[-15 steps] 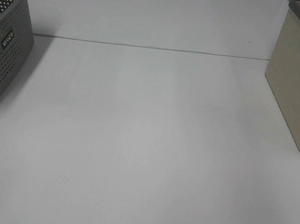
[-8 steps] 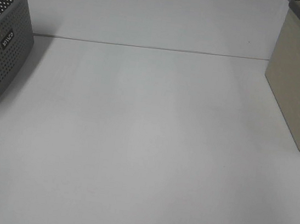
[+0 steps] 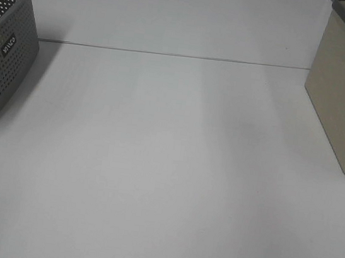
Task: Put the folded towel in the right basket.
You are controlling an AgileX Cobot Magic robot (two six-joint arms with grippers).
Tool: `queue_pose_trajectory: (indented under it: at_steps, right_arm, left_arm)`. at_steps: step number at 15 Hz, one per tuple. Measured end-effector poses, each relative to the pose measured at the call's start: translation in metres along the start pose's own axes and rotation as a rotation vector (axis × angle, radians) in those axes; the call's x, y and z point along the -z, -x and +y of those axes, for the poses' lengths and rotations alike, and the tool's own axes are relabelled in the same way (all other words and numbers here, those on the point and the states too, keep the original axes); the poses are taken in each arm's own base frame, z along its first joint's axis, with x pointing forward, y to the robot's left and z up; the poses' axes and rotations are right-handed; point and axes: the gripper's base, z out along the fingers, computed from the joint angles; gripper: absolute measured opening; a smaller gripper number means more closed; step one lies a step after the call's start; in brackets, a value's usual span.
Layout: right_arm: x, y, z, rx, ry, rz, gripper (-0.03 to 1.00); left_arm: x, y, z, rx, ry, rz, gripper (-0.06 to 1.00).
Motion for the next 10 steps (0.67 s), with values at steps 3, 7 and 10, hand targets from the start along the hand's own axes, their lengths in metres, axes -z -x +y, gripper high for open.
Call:
queue_pose_trajectory:
  at_steps: [3,7,10]
  right_arm:
    - [0.026,-0.008,0.038,0.076,0.032,-0.034,0.71]
    - [0.061,-0.07,0.041,0.073,0.014,0.046,0.71]
    - [0.075,-0.134,0.036,0.056,-0.007,0.134,0.71]
  left_arm:
    - [0.0,0.0,0.0,0.0,0.0,0.0,0.97]
    - [0.0,0.0,0.0,0.0,0.0,0.0,0.97]
    - [0.0,0.0,0.0,0.0,0.0,0.0,0.97]
